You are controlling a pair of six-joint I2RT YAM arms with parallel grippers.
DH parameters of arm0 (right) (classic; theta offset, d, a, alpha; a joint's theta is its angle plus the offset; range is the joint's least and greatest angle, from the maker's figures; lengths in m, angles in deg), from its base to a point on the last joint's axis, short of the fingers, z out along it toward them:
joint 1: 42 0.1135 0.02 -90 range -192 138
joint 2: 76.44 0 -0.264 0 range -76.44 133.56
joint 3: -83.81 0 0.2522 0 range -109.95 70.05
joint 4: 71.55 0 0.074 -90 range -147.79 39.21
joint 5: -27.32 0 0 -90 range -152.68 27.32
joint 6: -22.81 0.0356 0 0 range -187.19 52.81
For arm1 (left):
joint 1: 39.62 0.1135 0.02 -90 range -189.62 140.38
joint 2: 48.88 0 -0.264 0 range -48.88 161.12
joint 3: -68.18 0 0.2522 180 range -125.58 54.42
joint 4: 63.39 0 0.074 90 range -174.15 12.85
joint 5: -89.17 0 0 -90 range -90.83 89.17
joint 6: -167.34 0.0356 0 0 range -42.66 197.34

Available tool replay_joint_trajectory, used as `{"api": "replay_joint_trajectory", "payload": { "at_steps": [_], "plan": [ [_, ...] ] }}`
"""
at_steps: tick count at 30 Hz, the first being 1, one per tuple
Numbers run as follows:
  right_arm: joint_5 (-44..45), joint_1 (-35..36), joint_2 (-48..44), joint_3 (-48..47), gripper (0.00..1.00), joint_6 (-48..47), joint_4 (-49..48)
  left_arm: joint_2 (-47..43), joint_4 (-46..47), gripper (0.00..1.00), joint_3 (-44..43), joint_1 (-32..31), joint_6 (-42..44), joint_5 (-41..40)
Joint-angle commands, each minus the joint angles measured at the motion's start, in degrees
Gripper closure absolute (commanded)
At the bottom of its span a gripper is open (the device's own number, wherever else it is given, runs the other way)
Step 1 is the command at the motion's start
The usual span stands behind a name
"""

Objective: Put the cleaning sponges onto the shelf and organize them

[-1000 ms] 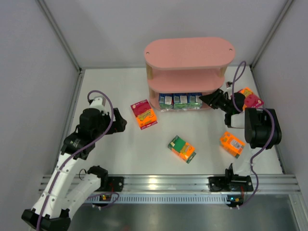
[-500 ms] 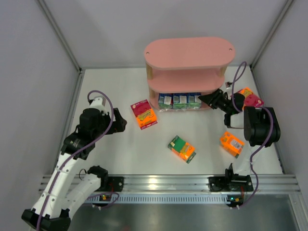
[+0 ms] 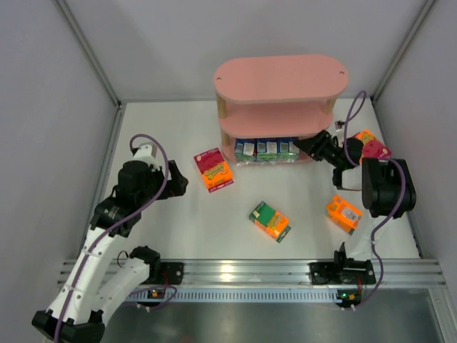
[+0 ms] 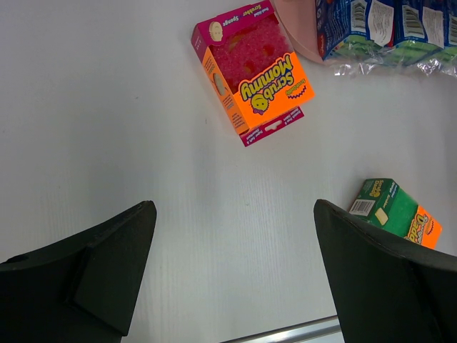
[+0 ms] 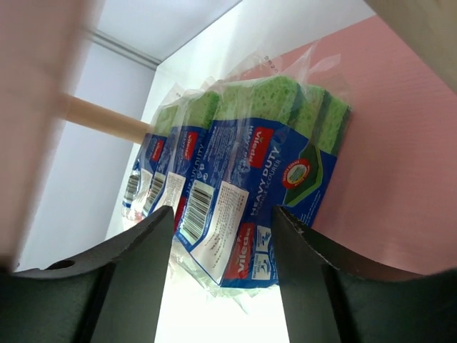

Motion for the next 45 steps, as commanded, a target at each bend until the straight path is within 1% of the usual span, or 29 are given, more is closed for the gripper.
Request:
{"api": "replay_joint_trajectory", "payload": {
  "at_steps": [1,6,10,13,14,16,17,18,21,22,24,25,26,27,28,29,30,31,32,34,35,37,38,39,40,42,43,44,45],
  "plan": [
    [1.0,-0.2,-4.4,-1.8,0.4,-3.7,-2.5,-0.9,2.5,0.02,-0.3,0.2,-0.5,0.5],
    [1.2,-1.2,-5.8,-1.3,0.35,-4.9,-2.5,-1.0,2.5,0.02,-0.1,0.2,-0.5,0.5],
    [0.2,-1.7,-8.3,-1.1,0.34,-7.4,-1.1,-1.0,2.5,0.02,0.0,0.3,-0.6,0.5],
    [-0.9,-2.1,-11.4,-1.0,0.33,-11.4,3.6,-1.0,2.6,0.02,0.2,0.2,-1.0,1.0],
    [-1.9,-2.5,-12.9,-1.2,0.32,-13.7,7.4,-1.0,2.7,0.02,0.5,0.2,-1.4,1.5],
    [-3.2,-2.9,-14.6,-1.6,0.32,-15.9,10.6,-0.9,3.0,0.02,1.0,0.2,-1.7,1.5],
    [-4.7,-3.2,-15.5,-1.7,0.32,-17.3,12.5,-0.9,3.2,0.02,1.4,0.3,-1.9,3.4],
    [-5.4,-3.4,-17.5,-1.8,0.32,-20.4,16.9,-0.9,3.6,0.02,1.7,0.2,-2.1,3.7],
    [-8.5,-3.7,-21.0,-1.7,0.32,-26.4,22.6,-0.9,4.6,0.02,3.0,0.3,-2.8,4.8],
    [-11.2,-3.7,-21.7,-2.3,0.32,-28.0,28.1,-0.9,5.1,0.02,3.7,0.2,-2.8,5.5],
    [-15.1,-3.7,-23.8,-2.7,0.31,-31.8,32.6,-0.8,6.1,0.02,4.2,0.2,-3.4,6.3],
    [-19.8,-3.7,-24.7,-3.3,0.31,-34.0,37.4,-0.7,6.6,0.02,4.4,0.2,-3.5,6.6],
    [-21.4,-3.6,-25.7,-3.9,0.31,-36.5,41.8,-0.6,7.0,0.02,5.1,0.2,-3.6,7.6],
    [-23.0,-3.6,-27.8,-4.4,0.31,-42.8,45.5,-0.3,7.5,0.02,5.2,0.3,-3.8,8.0],
    [-27.0,-3.6,-28.8,-6.5,0.31,-47.4,57.4,0.1,8.1,0.02,5.6,0.2,-3.9,8.5],
    [-28.5,-3.5,-29.7,-8.0,0.3,-53.7,64.8,0.3,8.4,0.02,5.9,0.2,-3.9,9.3],
    [-29.9,-3.6,-30.7,-9.5,0.3,-66.7,71.8,0.9,8.7,0.02,6.4,0.2,-4.1,9.7],
    [-31.9,-3.6,-31.2,-13.1,0.29,-74.9,81.5,1.2,9.3,0.02,6.6,0.2,-4.1,10.1],
    [-32.4,-3.6,-31.5,-14.8,0.28,-90.3,96.8,1.9,9.7,0.02,7.1,0.2,-4.2,10.6],
    [-32.7,-3.5,-31.2,-18.7,0.28,-103.6,110.6,2.6,10.1,0.02,7.4,0.2,-4.4,10.8],
    [-32.7,-3.5,-31.1,-19.6,0.29,-113.4,120.0,3.3,10.4,0.02,7.5,0.2,-4.7,10.9],
    [-32.9,-3.4,-30.8,-21.3,0.29,-120.3,126.1,3.8,11.9,0.02,8.6,0.2,-6.4,12.6],
    [-33.0,-3.3,-30.8,-21.7,0.28,-127.7,129.7,4.3,14.5,0.02,9.0,0.3,-7.5,13.8],
    [-33.1,-3.2,-31.0,-22.3,0.27,-130.2,134.4,4.7,15.4,0.02,9.7,0.2,-9.1,15.3],
    [-32.3,-2.6,-31.0,-22.8,0.27,-132.5,136.6,5.1,16.5,0.02,10.1,0.2,-9.8,15.8],
    [-31.5,-1.4,-32.4,-23.5,0.27,-133.9,137.4,6.4,19.3,0.02,10.8,0.2,-11.4,15.8],
    [-30.8,-0.3,-33.2,-23.5,0.27,-132.6,135.8,7.0,19.9,0.02,11.1,0.2,-11.7,15.0],
    [-29.8,0.2,-34.4,-23.2,0.27,-125.2,133.1,8.2,20.4,0.02,11.3,0.2,-12.2,14.6],
    [-28.5,0.9,-37.5,-22.1,0.26,-120.2,128.6,8.8,21.3,0.02,11.5,0.2,-12.3,14.2]
  ]
}}
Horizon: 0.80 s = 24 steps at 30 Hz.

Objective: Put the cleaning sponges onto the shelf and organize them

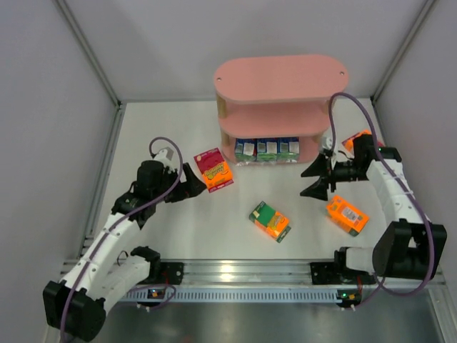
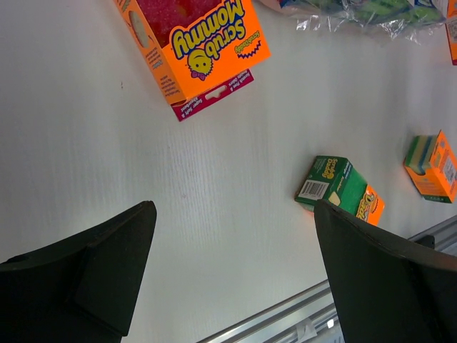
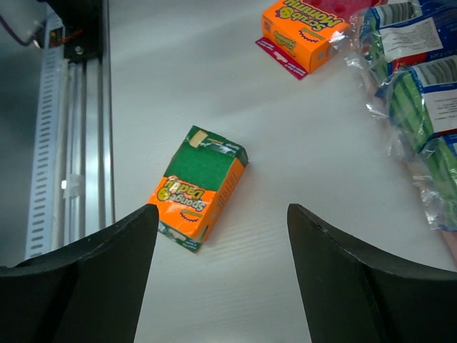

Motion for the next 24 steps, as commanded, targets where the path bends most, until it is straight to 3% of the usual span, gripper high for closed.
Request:
{"api": "replay_joint_trajectory", "payload": {
  "at_steps": [1,2,4,7,8,16,24],
  "plan": [
    [4.8,3.9,-8.3,-0.7,0.26,5.9,-8.8,2.2,8.0,0.02,0.8,0.2,-2.7,0.0],
    [8.3,6.4,-10.6,0.8,0.24,18.1,-15.9,3.4,8.6,0.02,1.1,0.2,-3.0,-0.4],
    [21.8,13.7,-17.6,5.7,0.2,26.0,-30.4,4.8,9.4,0.02,1.1,0.3,-3.3,-1.1],
    [31.4,22.7,-21.4,7.9,0.15,33.8,-38.0,7.2,10.8,0.02,1.1,0.2,-3.4,-2.5],
    [32.7,23.5,-20.8,7.7,0.01,38.2,-39.3,8.3,10.9,0.02,1.1,0.3,-3.4,-3.2],
    [50.5,26.9,-18.7,6.7,0.01,40.9,-43.1,15.3,14.1,0.03,1.0,0.4,-4.1,-5.4],
    [53.5,24.9,-21.6,9.8,0.01,45.8,-48.8,20.0,19.5,0.02,2.4,3.0,-5.4,-4.3]
  ]
}}
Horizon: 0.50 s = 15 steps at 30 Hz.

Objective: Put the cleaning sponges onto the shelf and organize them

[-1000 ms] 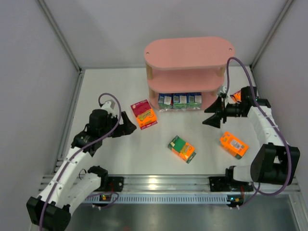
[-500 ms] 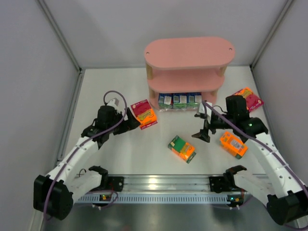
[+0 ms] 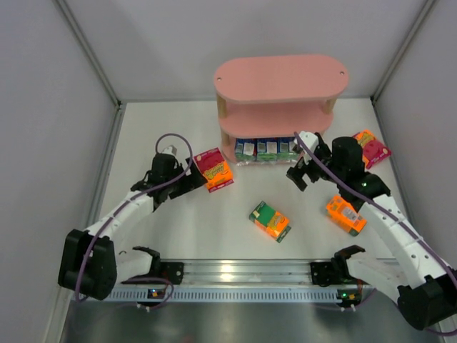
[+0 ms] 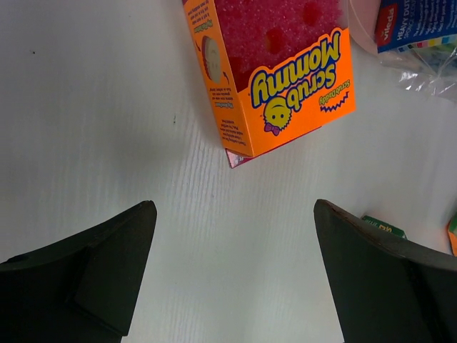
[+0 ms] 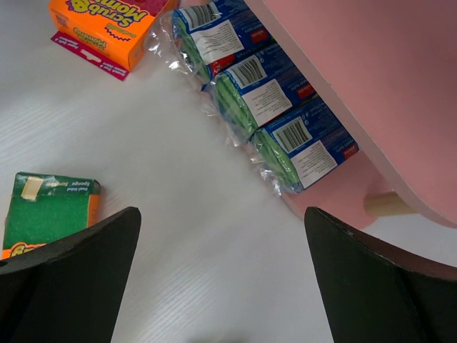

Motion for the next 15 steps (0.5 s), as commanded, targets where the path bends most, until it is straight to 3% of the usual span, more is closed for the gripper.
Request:
{"api": "replay_joint_trajectory", "payload": {
  "at_steps": [1,15],
  "plan": [
    [1.7,-0.9,-1.7,0.1,0.0,1.7,-3.5,2.3,7.1,0.02,1.0,2.4,-1.3,1.9],
    [-5.3,-0.9,-2.8,1.9,0.0,-2.7,-0.4,14.1,16.3,0.05,0.2,5.5,-3.5,6.9]
  ]
}}
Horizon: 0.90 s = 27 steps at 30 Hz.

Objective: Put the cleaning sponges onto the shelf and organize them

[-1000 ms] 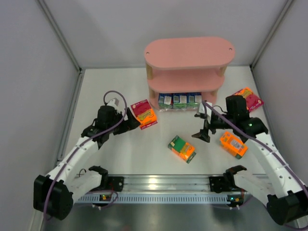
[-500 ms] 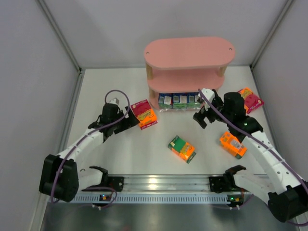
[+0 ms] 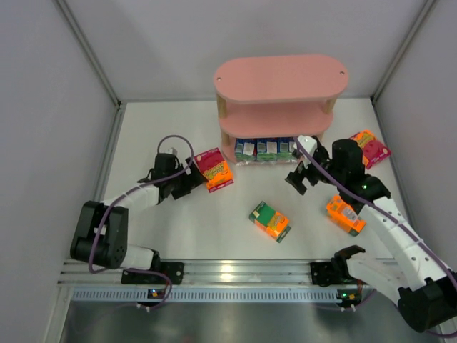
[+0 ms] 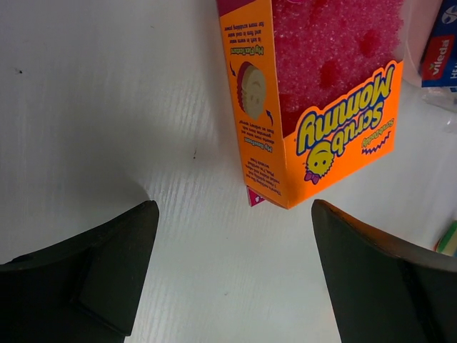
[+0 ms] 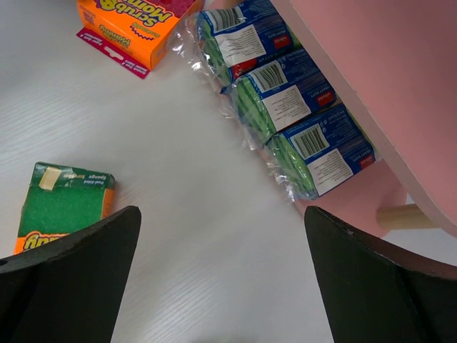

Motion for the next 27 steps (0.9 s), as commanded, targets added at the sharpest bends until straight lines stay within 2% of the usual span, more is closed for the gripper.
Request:
{"api": "replay_joint_trajectory", "payload": {
  "at_steps": [1,7,15,21,27],
  "plan": [
    [-2.2,-0.2,-1.5,0.4,0.0,-1.5,-0.4,3.7,5.3,0.07,-1.8,1.0,-0.8,1.8],
    [-3.1,-0.2,-2.1,0.9,0.0,-2.3,0.2,10.2,6.9,0.12,-4.7,2.4,-1.8,4.1],
    [-4.4,-0.3,-1.6,1.1,0.0,-2.7,0.3,8.4,8.2,0.13,-5.5,3.9,-3.4,3.5],
    [-4.7,-0.3,-1.6,1.2,0.0,-2.9,0.5,14.2,8.2,0.28,-7.9,6.7,-5.7,3.1],
    [-5.0,-0.4,-1.3,1.4,0.01,-3.2,0.5,18.2,8.2,0.33,-10.5,7.4,-5.7,4.9]
  ]
}}
